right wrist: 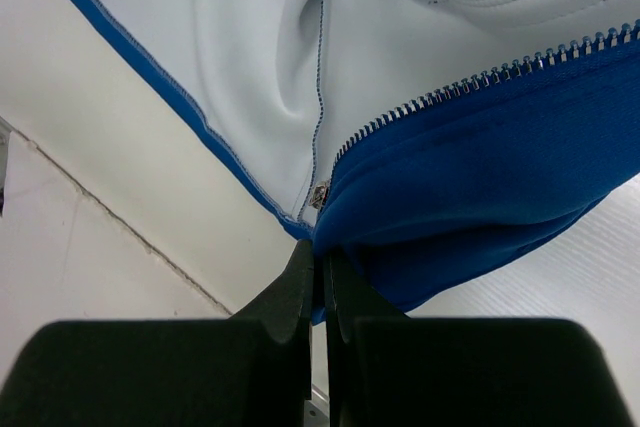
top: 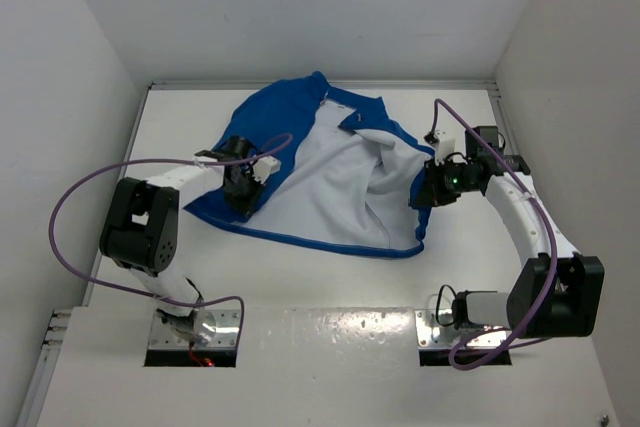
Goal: Zip up the jacket
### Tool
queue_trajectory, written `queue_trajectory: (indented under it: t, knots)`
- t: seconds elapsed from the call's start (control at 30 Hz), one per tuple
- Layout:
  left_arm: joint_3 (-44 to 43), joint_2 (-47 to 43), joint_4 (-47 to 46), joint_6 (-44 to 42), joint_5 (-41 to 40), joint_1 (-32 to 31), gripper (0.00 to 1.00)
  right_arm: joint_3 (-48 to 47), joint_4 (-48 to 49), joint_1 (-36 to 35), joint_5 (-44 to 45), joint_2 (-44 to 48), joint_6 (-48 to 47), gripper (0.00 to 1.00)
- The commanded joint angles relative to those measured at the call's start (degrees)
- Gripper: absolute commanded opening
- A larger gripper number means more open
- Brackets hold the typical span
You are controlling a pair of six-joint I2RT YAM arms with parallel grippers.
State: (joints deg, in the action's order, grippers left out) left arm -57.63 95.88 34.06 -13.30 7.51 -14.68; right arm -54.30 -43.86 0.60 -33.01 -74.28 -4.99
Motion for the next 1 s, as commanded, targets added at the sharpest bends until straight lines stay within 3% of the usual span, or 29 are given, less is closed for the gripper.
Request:
queue_trajectory:
  t: [0.0,0.43,0.47,0.5,0.57,0.67,0.8,0.83,0.97]
  knots:
    - [-1.88,-0.07,3.37,-1.73,-0.56,1.22,0.29,-0.81,0.0,-0.07,0.05,1.42,-0.9,0.0]
    - [-2.4,1.51,5.57,-5.06,-0.56,1.76,0.3,-1.51,0.17,0.19,0.06,0.89,-0.98,0.0]
    - [-2.4,1.51,5.57,-5.07,-0.56,1.76,0.26,-1.51,0.17,0.19,0.14,1.07,-0.98,0.0]
    - [-2.4,1.51,6.1,-5.07,-0.56,1.76,0.13,-1.68,0.17,0.19,0.14,1.15,-0.98,0.0]
    - [-2.93,1.51,6.1,-5.07,0.13,2.28,0.02,-1.68,0.26,0.28,0.14,0.98,-0.98,0.0]
    - [-3.63,1.51,6.63,-5.07,3.2,3.68,0.0,-1.68,0.35,0.19,-0.82,0.81,-0.98,0.0]
    - [-5.74,-2.0,6.63,-5.07,14.08,6.5,0.0,-1.33,0.61,-0.16,-4.06,0.98,-0.46,0.0]
    - [-6.61,-3.49,6.63,-5.07,20.55,7.03,0.0,-0.98,1.83,-1.99,-4.86,1.24,0.07,0.0]
    - [-9.69,-4.82,4.28,1.33,34.57,7.56,0.0,0.77,7.19,-3.85,-11.61,2.12,4.2,0.0]
